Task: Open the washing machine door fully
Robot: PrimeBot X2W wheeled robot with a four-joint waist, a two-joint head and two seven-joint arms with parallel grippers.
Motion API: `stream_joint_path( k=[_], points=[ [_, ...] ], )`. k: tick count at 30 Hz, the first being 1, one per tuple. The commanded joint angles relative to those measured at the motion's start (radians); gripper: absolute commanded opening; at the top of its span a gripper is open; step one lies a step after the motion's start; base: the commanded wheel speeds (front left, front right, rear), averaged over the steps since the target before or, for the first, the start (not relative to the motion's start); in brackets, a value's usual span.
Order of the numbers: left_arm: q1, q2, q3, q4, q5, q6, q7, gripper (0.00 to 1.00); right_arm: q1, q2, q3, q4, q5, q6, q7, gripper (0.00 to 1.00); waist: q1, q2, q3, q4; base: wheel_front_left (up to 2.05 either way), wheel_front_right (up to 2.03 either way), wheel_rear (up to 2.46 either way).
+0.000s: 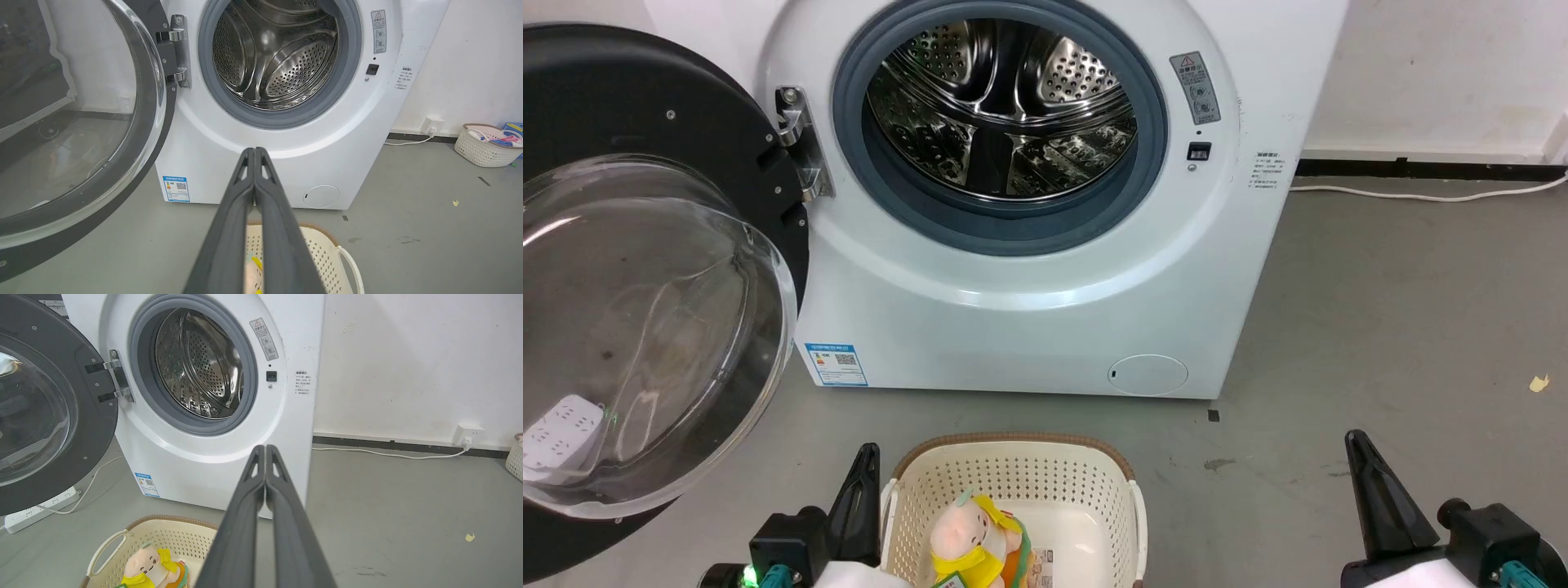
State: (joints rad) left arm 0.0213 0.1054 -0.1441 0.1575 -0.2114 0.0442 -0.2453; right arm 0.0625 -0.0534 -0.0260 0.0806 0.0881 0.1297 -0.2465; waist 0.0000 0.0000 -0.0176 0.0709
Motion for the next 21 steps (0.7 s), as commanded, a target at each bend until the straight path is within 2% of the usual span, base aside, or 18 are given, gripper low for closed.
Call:
stream_joint_path(
  k=[1,21],
  points=[
    [-0.001,-0.003,0.005,-0.007,0.011,-0.002,0.004,0.0,-0.003,0.0,0.001,-0.004,-0.004,0.0,0.005,0.0,0.0,0.0,0.0,-0.001,0.0,0.0,0.0],
    [-0.005,-0.012,0.029,-0.032,0.045,-0.009,0.045,0.0,-0.013,0.001,0.005,-0.017,-0.018,0.0,0.046,0.0,0.0,0.0,0.003,-0.013,0.0,0.0,0.0]
  ],
)
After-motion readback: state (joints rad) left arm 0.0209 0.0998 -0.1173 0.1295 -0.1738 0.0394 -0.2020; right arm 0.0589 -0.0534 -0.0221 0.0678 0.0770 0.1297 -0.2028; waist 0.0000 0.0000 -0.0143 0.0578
